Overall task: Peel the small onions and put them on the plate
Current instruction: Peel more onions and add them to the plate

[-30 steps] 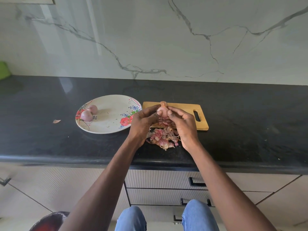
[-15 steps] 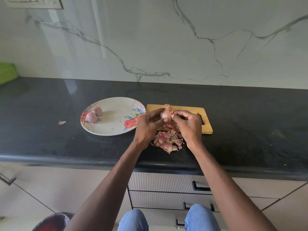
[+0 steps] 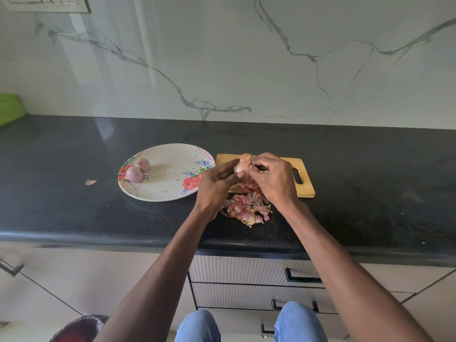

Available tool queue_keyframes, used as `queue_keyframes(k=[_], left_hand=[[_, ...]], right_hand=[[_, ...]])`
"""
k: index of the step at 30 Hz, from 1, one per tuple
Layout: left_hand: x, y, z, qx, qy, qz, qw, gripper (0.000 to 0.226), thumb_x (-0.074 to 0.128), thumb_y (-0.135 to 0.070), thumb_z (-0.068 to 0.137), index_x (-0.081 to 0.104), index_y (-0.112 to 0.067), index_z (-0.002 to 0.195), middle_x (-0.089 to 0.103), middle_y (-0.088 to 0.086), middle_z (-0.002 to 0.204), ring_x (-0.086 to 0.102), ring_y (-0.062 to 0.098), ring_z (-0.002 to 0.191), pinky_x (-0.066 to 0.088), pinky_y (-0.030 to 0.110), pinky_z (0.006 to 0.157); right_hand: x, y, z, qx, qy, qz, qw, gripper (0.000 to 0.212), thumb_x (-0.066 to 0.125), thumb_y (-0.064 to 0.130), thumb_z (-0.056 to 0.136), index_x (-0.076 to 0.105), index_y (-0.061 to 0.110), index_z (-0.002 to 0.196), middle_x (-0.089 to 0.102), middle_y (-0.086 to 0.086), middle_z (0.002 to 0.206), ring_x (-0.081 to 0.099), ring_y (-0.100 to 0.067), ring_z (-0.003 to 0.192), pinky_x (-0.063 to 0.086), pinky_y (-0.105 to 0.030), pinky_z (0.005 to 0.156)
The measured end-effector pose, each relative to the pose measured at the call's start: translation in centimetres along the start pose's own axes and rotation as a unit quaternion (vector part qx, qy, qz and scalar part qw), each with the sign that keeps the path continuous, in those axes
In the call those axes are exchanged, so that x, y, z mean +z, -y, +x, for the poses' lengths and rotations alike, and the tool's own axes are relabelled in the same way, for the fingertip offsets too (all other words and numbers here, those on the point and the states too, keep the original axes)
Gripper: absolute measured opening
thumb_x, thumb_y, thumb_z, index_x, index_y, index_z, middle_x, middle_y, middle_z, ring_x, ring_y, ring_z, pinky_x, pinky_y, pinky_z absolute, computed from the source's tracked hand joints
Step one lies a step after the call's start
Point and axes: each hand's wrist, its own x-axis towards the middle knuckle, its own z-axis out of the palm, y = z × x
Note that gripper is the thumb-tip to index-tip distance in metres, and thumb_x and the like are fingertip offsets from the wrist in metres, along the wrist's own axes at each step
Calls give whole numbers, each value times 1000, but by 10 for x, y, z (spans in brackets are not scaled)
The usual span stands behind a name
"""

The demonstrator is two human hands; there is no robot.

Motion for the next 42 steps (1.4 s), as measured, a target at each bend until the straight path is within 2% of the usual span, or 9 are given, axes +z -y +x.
queue_keyframes(k=[2, 8, 14, 18, 22, 27, 31, 36, 42], left_hand=[[-1, -1, 0, -7, 0, -7, 1000, 42, 71, -1, 89, 63, -2, 131, 75, 6, 115, 72, 18, 107, 58, 33, 93], [0, -1, 1, -16, 5, -8, 1000, 42, 69, -1, 91, 63, -2, 132, 74, 8, 118, 71, 19, 109, 56, 36, 98], [1, 0, 0, -21, 19, -24, 999, 34, 65, 1, 94, 65, -3, 127, 76, 9, 113, 73, 24, 104, 59, 34, 90], [2, 1, 1, -53, 24, -47, 997, 23, 57, -1, 99, 63, -5, 122, 76, 14, 106, 73, 27, 95, 59, 40, 87], [0, 0, 7, -79, 36, -108, 990, 22, 49, -1, 102, 62, 2, 120, 72, 20, 105, 70, 31, 95, 60, 39, 87], [0, -6, 7, -97, 27, -182, 978, 26, 46, -2, 104, 60, 5, 123, 73, 18, 104, 72, 27, 90, 61, 31, 76], [-1, -5, 6, -78, 13, -208, 975, 22, 54, -2, 100, 60, 2, 121, 72, 21, 108, 72, 29, 94, 61, 31, 78], [1, 4, 3, 50, -45, 10, 998, 20, 72, -16, 93, 75, -12, 112, 77, 8, 106, 73, 26, 101, 59, 39, 88], [-2, 8, 4, 147, -80, 146, 975, 15, 71, -12, 93, 79, -8, 105, 76, -1, 98, 72, 13, 91, 55, 26, 77]], right_hand=[[0, -3, 0, 4, 3, 0, 1000, 5, 77, 2, 82, 77, 0, 87, 72, -2, 90, 64, -7, 81, 54, -18, 74], [-6, -7, 1, 28, 14, 15, 999, 6, 78, 4, 82, 79, 2, 88, 75, -4, 92, 66, -7, 85, 47, -7, 73], [3, -5, -3, -29, 20, -32, 999, 9, 76, 4, 82, 69, -1, 78, 67, -6, 84, 58, -13, 75, 45, -13, 67], [9, -5, -7, -10, 15, -37, 999, 15, 73, 5, 84, 62, 2, 77, 60, -3, 82, 54, -15, 75, 43, -15, 65], [7, 0, -8, 65, 0, 27, 998, 6, 71, 7, 88, 67, 3, 84, 65, 1, 86, 57, -8, 76, 42, -6, 71], [2, -4, -7, 139, 34, 132, 981, 22, 73, 27, 92, 72, 9, 104, 73, 0, 102, 67, -12, 97, 55, -30, 85], [-1, 1, -7, 173, 116, 226, 952, 41, 82, 15, 82, 69, 19, 121, 72, 5, 116, 66, -3, 109, 55, -30, 97], [1, -3, -10, 148, 68, 192, 968, 54, 81, 6, 82, 63, 6, 133, 67, -7, 132, 67, -13, 116, 57, -37, 97], [8, -9, -13, 65, 44, 110, 991, 48, 84, 6, 78, 70, 8, 124, 65, -6, 128, 65, -17, 116, 59, -42, 92]])
